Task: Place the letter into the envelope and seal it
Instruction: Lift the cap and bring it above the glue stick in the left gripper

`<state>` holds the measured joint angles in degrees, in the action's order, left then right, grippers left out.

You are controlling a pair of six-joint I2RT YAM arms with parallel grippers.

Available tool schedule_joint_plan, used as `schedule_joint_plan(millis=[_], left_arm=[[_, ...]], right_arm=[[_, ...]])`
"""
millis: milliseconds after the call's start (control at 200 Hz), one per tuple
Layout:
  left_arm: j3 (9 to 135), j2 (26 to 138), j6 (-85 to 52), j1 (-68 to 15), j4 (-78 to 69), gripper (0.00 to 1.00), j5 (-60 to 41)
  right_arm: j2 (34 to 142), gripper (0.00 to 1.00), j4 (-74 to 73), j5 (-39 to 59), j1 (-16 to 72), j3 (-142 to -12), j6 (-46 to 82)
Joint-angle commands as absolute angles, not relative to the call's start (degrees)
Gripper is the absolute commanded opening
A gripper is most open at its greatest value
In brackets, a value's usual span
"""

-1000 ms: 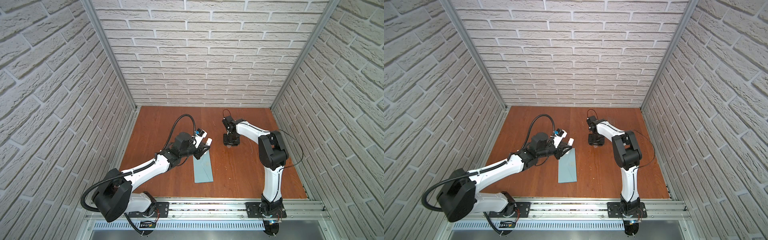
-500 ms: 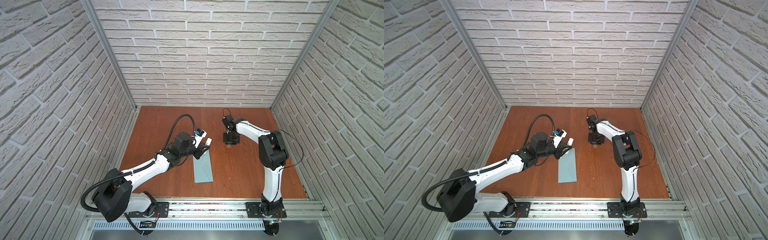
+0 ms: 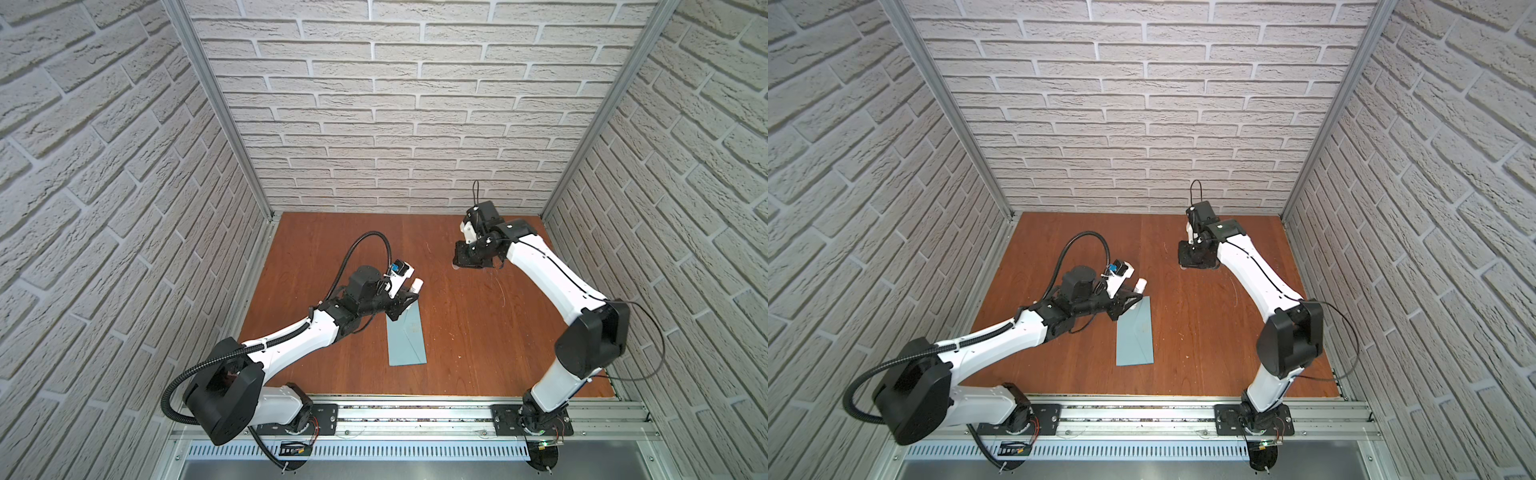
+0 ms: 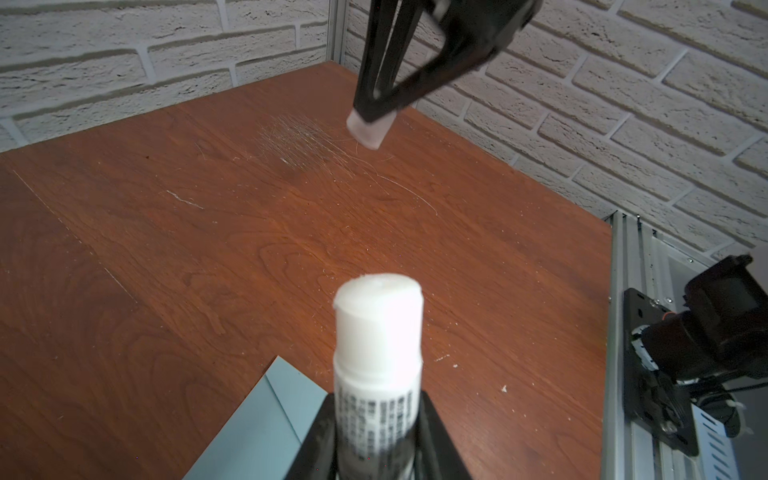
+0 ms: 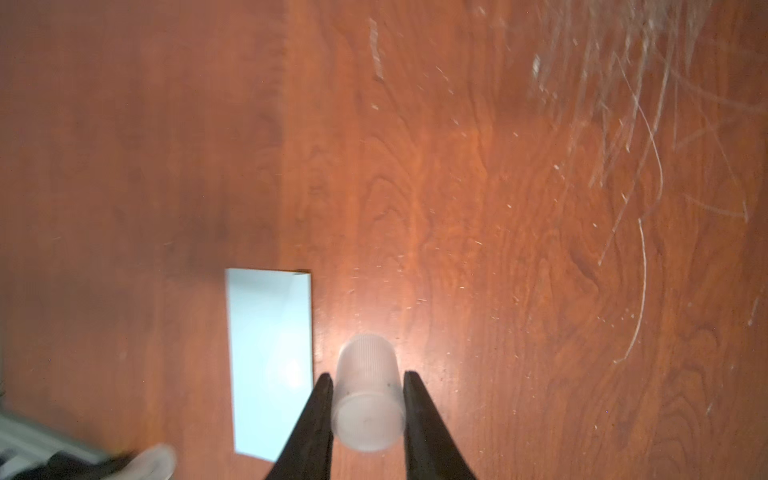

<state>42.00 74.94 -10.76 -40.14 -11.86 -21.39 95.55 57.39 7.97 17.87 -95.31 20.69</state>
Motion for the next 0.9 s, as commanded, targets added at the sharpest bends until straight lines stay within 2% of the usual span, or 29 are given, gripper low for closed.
schedule_joint_plan(millis=[0, 140, 345, 895], left_arm=[[41.05, 72.25, -6.91, -39.80, -14.77, 0.20, -22.34], [40.78, 71.10, -5.15, -39.81, -15.43, 0.19, -22.87], [41.49, 70.92, -3.47, -40.76, -14.88, 0.19, -22.78], [44.03, 72.71, -2.92, -41.97, -14.68, 0.18, -22.60]], right_arm=[[92.96, 0.19, 63.66, 19.56, 18.37, -96.76, 14.03], [90.70, 0.17, 66.59, 26.76, 18.63, -96.73, 11.23], [88.99, 0.16, 66.75, 32.05, 20.45, -95.32, 9.96], [90.15, 0.15, 63.32, 38.40, 22.31, -94.04, 11.07]])
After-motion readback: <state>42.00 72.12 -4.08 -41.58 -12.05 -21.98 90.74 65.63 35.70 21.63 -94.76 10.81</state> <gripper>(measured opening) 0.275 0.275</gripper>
